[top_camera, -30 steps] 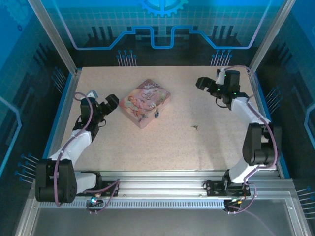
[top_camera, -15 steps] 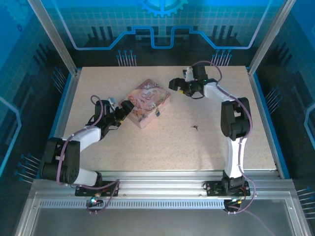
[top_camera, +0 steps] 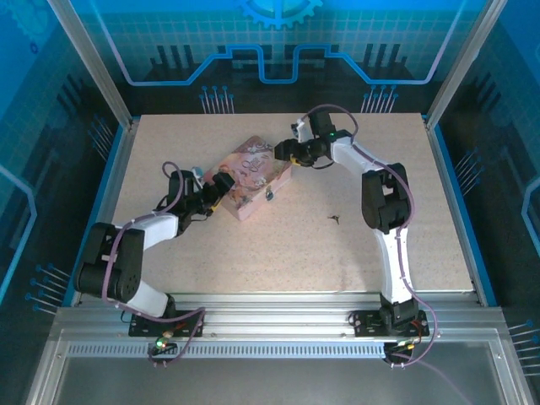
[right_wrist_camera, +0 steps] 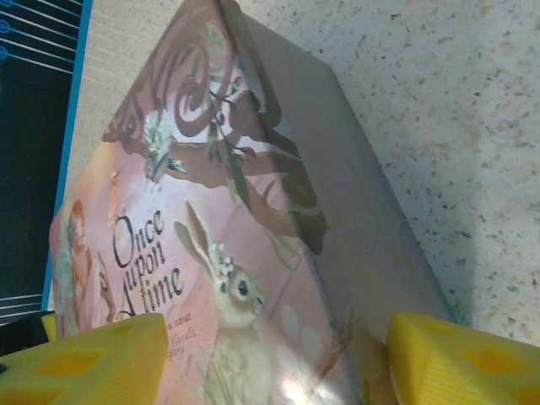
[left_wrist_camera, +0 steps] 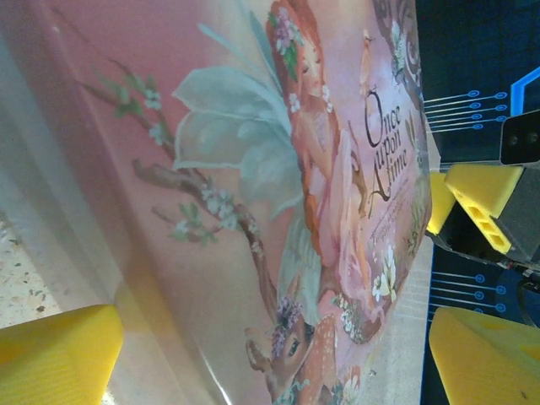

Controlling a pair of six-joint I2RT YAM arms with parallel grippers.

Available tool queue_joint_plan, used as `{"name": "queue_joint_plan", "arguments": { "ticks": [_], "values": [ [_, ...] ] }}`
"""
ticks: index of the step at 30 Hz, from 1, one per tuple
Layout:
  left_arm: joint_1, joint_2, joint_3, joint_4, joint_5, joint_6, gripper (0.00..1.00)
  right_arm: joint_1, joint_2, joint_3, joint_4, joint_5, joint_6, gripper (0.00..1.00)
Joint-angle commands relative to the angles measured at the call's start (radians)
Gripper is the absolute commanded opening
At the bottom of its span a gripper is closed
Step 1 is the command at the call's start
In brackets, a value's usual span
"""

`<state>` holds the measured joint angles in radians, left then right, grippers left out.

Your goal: Unlock the padlock with the key

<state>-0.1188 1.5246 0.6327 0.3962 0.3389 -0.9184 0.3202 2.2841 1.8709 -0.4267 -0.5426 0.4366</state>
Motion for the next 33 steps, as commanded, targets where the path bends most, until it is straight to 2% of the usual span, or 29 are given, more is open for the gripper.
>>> {"name": "queue_joint_plan", "arguments": {
  "ticks": [1,11,22,27,33],
  "values": [
    [-0.004,0.026,0.043,0.016,0.055,-0.002,0.93,0.016,-0.078,-0.066,-0.055,-0.06,-0.068,0.65],
    [-0.035,0.057,0.081,-0.021,0.107,0.032,0.89,0.036,-0.323,-0.399,0.016,-0.038,-0.133,0.64],
    [-0.136,0.148,0.183,-0.044,0.127,0.04,0.88,0.009,-0.543,-0.739,0.151,0.057,-0.049,0.65],
    [-0.174,0.209,0.256,-0.046,0.13,0.031,0.88,-0.038,-0.581,-0.792,0.183,0.074,-0.019,0.67],
    [-0.19,0.258,0.307,-0.04,0.125,0.009,0.88,-0.063,-0.567,-0.752,0.157,0.087,-0.024,0.67]
  ]
}}
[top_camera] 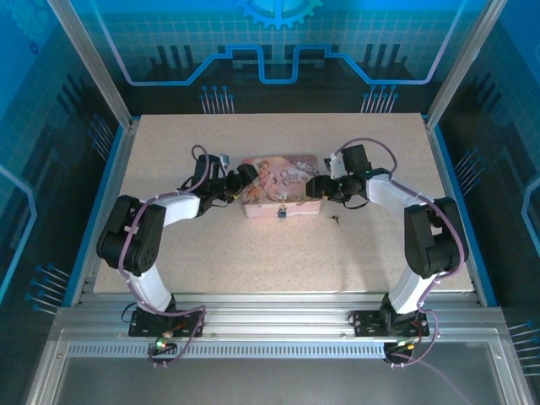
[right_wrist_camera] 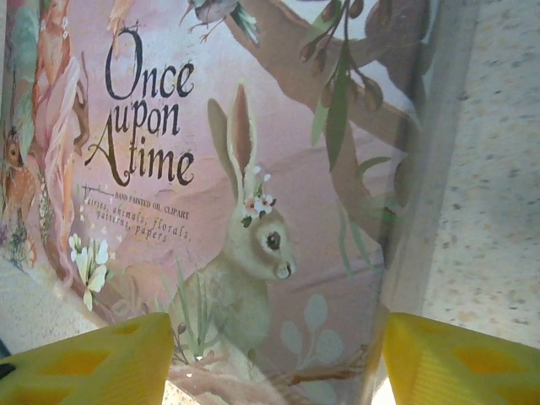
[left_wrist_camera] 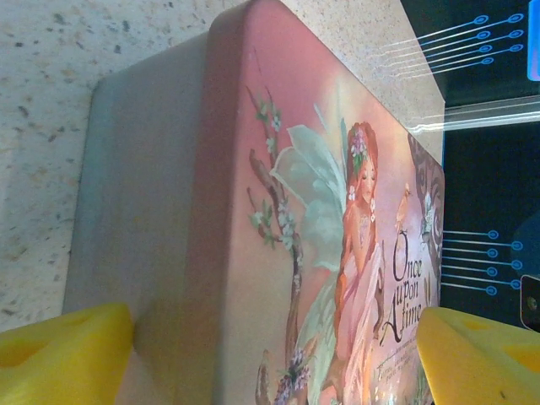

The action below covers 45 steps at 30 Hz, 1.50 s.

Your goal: Unlock the padlock with the key

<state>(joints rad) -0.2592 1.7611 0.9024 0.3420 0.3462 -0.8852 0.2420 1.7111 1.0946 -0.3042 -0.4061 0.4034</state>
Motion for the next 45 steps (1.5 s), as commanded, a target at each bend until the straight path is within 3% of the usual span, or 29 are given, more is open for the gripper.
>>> {"name": "queue_joint_plan", "arguments": {
  "ticks": [1,9,19,24,28,31,35,40,45],
  "values": [
    [-0.049,0.027,0.044,0.015,0.116,-0.024,0.88,0.013,0.012,0.03,0.032,-0.05,0.01,0.68],
    [-0.046,0.026,0.084,-0.056,0.089,0.017,0.88,0.01,-0.013,-0.012,0.048,-0.043,0.024,0.69],
    [0.018,-0.089,-0.023,-0.08,0.033,0.026,0.89,-0.055,-0.116,-0.042,-0.022,0.029,0.003,0.73],
    [0.064,-0.166,-0.045,-0.148,0.031,0.065,0.9,-0.087,-0.174,-0.042,-0.125,0.112,-0.002,0.73],
    [0.049,-0.242,-0.036,-0.267,0.021,0.128,0.89,-0.103,-0.193,-0.023,-0.259,0.23,0.048,0.71],
    [0.002,-0.301,-0.019,-0.384,0.009,0.2,0.89,-0.11,-0.196,-0.013,-0.352,0.309,0.088,0.7],
    [-0.102,-0.376,-0.026,-0.497,-0.043,0.271,0.89,-0.125,-0.185,-0.018,-0.399,0.302,0.147,0.66],
    [-0.318,-0.451,-0.104,-0.508,-0.215,0.266,0.87,-0.119,-0.134,-0.03,-0.383,0.303,0.218,0.58],
    [-0.468,-0.457,-0.137,-0.518,-0.333,0.257,0.86,-0.093,-0.048,0.0,-0.377,0.31,0.251,0.53]
  ]
}}
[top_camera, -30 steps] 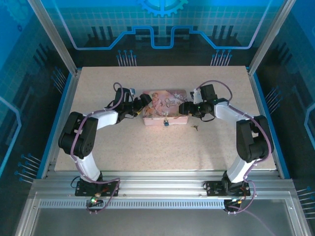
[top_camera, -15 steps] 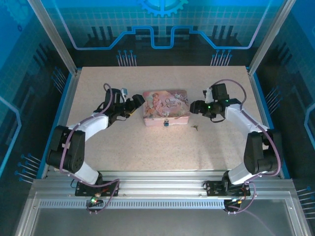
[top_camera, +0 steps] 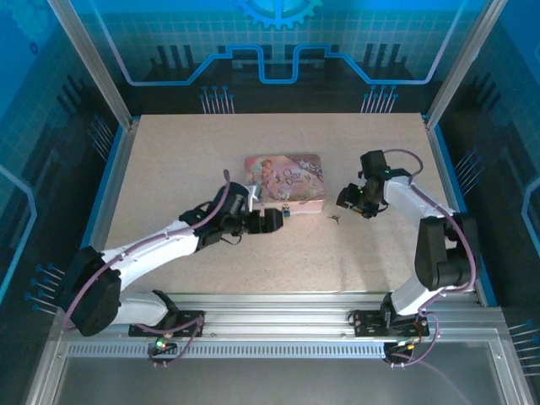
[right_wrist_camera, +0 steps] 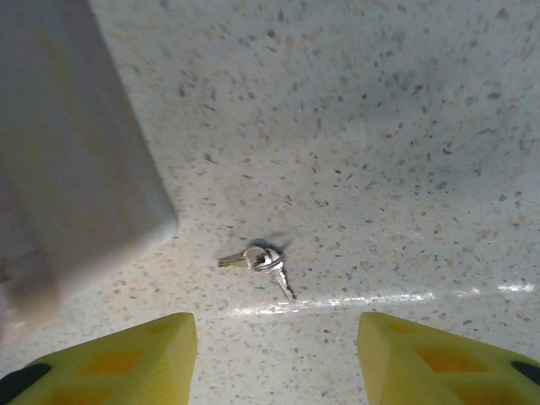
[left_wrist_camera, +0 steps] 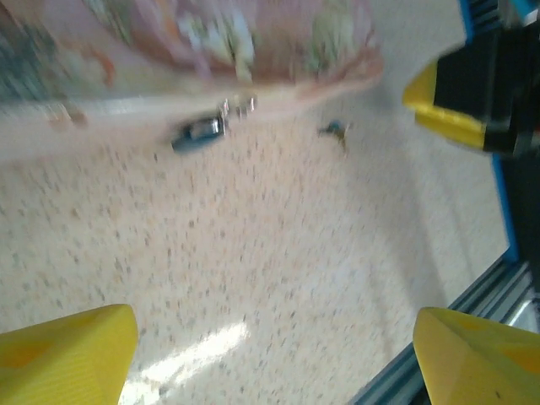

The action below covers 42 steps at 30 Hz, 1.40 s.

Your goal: Unlock the padlock with the key

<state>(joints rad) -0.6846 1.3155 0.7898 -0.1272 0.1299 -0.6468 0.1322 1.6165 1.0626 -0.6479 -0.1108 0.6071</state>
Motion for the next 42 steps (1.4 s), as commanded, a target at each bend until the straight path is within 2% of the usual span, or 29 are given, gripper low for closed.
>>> {"name": "queue_joint_plan", "arguments": {
  "ticks": [1,11,16,22,26,30,36,39,42],
  "values": [
    [-0.06,-0.009,-0.029,-0.044,-0.12,0.014,0.86,0.022,0.059,0.038,-0.033,0.017,0.052,0.52],
    [-0.134,0.049,-0.055,0.001,-0.133,-0.03,0.86,0.06,0.192,0.091,-0.008,0.002,0.116,0.42],
    [-0.14,0.054,-0.067,0.008,-0.133,-0.04,0.85,0.078,0.226,0.111,-0.024,0.021,0.133,0.41],
    [-0.141,0.057,-0.087,0.027,-0.133,-0.053,0.85,0.078,0.245,0.112,-0.021,0.027,0.144,0.33],
    [-0.141,0.059,-0.101,0.043,-0.131,-0.065,0.85,0.079,0.261,0.116,-0.022,0.036,0.148,0.32],
    [-0.144,0.064,-0.109,0.052,-0.131,-0.071,0.84,0.079,0.273,0.12,-0.026,0.046,0.149,0.25],
    [-0.146,0.065,-0.121,0.056,-0.134,-0.08,0.84,0.077,0.268,0.11,-0.017,0.028,0.156,0.05],
    [-0.146,0.065,-0.125,0.063,-0.136,-0.085,0.84,0.072,0.253,0.094,-0.005,0.024,0.165,0.0],
    [-0.146,0.063,-0.126,0.063,-0.136,-0.089,0.84,0.063,0.221,0.069,0.016,0.003,0.174,0.0]
  ]
}}
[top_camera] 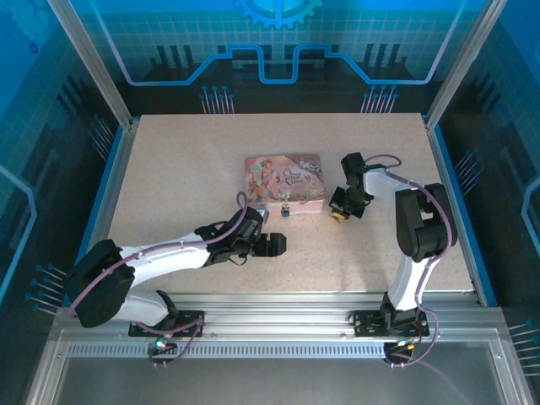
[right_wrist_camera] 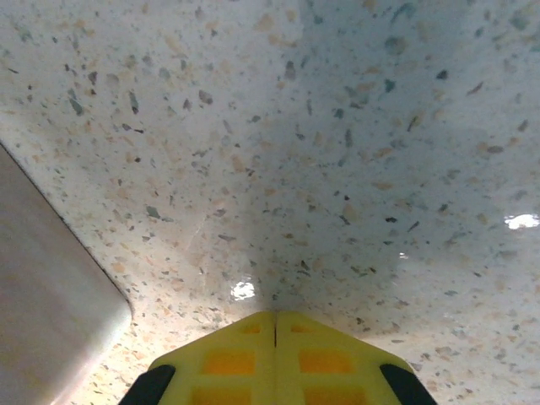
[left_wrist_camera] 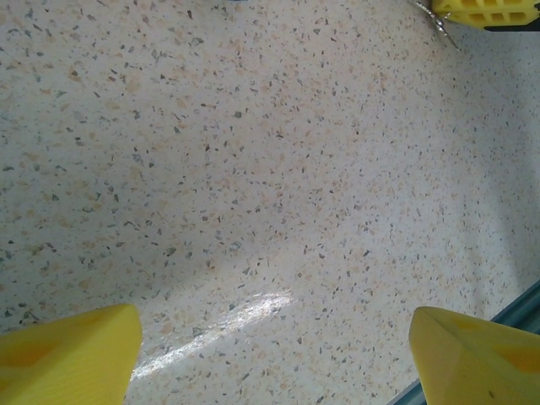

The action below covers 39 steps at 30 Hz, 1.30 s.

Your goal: Unlock the padlock with the key

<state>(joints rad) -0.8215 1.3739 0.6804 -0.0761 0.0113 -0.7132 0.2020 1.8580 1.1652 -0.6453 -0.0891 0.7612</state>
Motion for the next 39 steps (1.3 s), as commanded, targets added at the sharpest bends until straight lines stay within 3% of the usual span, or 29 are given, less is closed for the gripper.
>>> {"name": "queue_joint_plan", "arguments": {
  "ticks": [1,10,17,26,39],
  "values": [
    [-0.009,0.004,-0.016,0.01,-0.018,-0.022,0.84,-0.008,-0.038,-0.041,0.021,-0.021,0.023,0.0],
    [0.003,-0.06,0.04,-0.028,-0.03,-0.018,0.85,-0.028,-0.27,-0.091,0.008,-0.03,0.011,0.0],
    [0.093,-0.096,0.133,-0.05,0.04,-0.048,0.84,-0.017,-0.425,-0.054,-0.011,-0.037,-0.025,0.0],
    [0.204,-0.071,0.281,0.042,0.196,-0.133,0.68,0.088,-0.534,0.017,0.05,-0.022,-0.019,0.0],
    [0.213,0.075,0.396,0.25,0.331,-0.279,0.54,0.263,-0.603,0.018,0.171,0.027,0.025,0.0]
  ]
}}
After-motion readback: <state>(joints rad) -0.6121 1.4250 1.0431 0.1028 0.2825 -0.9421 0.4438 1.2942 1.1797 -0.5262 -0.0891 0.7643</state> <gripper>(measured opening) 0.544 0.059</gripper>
